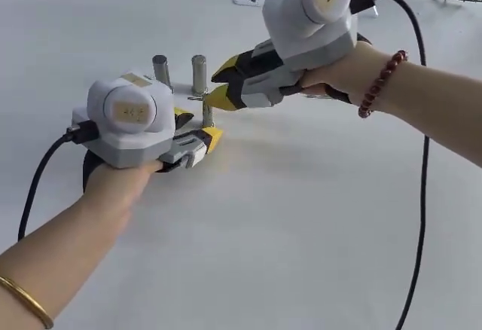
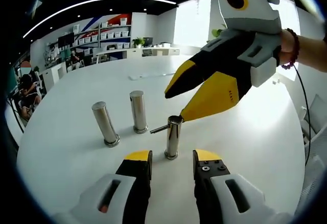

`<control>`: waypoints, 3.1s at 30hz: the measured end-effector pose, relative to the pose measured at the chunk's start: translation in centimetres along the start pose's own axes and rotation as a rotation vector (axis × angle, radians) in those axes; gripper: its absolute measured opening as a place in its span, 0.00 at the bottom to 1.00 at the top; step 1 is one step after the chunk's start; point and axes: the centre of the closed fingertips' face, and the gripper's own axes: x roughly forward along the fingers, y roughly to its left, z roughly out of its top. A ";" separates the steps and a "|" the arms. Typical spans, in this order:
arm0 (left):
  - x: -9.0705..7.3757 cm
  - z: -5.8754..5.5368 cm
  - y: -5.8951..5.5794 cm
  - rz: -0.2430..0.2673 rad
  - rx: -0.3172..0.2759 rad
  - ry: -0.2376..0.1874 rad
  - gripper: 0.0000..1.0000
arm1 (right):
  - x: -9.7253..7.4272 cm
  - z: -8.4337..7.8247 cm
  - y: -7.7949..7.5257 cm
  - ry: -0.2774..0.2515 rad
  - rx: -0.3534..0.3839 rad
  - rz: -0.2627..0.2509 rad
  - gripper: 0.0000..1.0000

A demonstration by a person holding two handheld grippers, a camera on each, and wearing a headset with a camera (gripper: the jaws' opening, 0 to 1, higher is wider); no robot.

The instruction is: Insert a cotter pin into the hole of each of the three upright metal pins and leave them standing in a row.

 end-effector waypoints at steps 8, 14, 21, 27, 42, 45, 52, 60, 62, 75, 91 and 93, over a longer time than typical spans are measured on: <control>-1.6 1.0 -0.1 -0.022 -0.012 -0.037 0.42 | -0.2 0.9 -1.6 -0.055 0.074 -0.056 0.21; -2.5 2.2 -0.4 -0.037 -0.025 -0.078 0.50 | 0.6 0.9 -2.7 -0.065 0.102 -0.097 0.20; -3.7 2.9 -0.8 -0.039 -0.007 -0.105 0.59 | 1.8 0.3 -4.0 -0.051 0.093 -0.122 0.19; -4.8 3.5 -1.1 -0.053 -0.026 -0.118 0.65 | 2.9 -0.1 -4.9 -0.056 0.104 -0.123 0.18; -6.2 3.7 -1.8 -0.050 0.003 -0.117 0.73 | 4.5 0.4 -5.3 -0.100 0.111 -0.118 0.13; -6.4 3.7 -1.8 -0.049 -0.007 -0.116 0.73 | 4.7 0.1 -5.2 -0.092 0.113 -0.115 0.11; -7.1 3.7 -1.9 -0.043 0.013 -0.117 0.73 | 4.9 0.1 -5.4 -0.095 0.124 -0.123 0.09; -7.5 3.3 -2.0 -0.043 0.019 -0.104 0.71 | 4.8 0.0 -5.2 -0.097 0.130 -0.124 0.08; -7.5 3.2 -1.9 -0.043 0.016 -0.105 0.71 | 4.8 0.0 -5.2 -0.096 0.133 -0.124 0.08; -7.7 3.3 -2.0 -0.043 0.028 -0.110 0.69 | 3.2 -0.2 -5.0 -0.084 0.101 -0.170 0.08; -8.3 3.5 -2.7 -0.051 0.035 -0.108 0.72 | -1.7 -2.7 -5.3 -0.053 0.122 -0.269 0.08; -8.5 3.5 -2.9 -0.051 0.036 -0.109 0.72 | -2.5 -3.3 -4.8 -0.050 0.141 -0.287 0.08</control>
